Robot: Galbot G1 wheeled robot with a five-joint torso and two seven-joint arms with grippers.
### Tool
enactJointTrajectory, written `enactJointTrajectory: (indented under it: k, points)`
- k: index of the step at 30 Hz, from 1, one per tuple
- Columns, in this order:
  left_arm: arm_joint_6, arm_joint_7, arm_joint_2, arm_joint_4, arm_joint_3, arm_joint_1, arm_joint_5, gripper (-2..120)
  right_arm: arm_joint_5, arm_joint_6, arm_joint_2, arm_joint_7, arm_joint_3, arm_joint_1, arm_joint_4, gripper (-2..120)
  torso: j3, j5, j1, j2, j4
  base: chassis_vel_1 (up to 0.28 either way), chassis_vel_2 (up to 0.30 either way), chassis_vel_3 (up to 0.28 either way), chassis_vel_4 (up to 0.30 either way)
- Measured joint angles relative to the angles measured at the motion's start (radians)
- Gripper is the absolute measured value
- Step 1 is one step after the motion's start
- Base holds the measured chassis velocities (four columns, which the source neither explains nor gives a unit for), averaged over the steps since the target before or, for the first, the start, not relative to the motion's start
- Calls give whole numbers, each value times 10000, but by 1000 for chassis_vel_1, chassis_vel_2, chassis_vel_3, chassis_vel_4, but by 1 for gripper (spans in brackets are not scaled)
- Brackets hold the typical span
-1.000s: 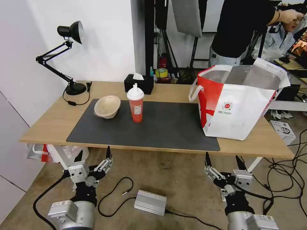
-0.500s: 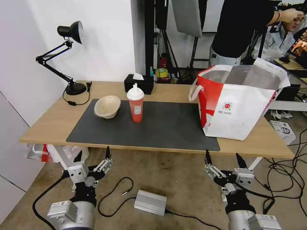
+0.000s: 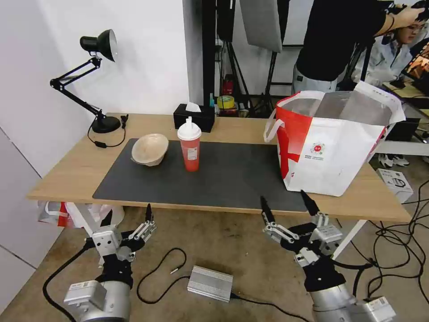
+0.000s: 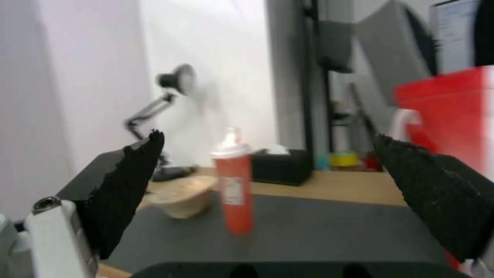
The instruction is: Pick up the trash from the table and place it into the takeout bag.
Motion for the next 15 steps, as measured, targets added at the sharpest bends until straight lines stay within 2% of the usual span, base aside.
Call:
enactJointTrajectory:
  k: [10, 15]
  points:
    - [0, 17, -115, 0, -39, 5, 40, 100, 2008, -521, -841, -726, 14, 1371, 183, 100, 0, 0, 0, 0, -1, 0, 0, 0, 0]
    - [0, 27, -208, 0, 29, 5, 99, 100, 2917, -793, -913, -1102, 1, 2185, -66, 100, 0, 1, 0, 0, -1, 0, 0, 0, 0]
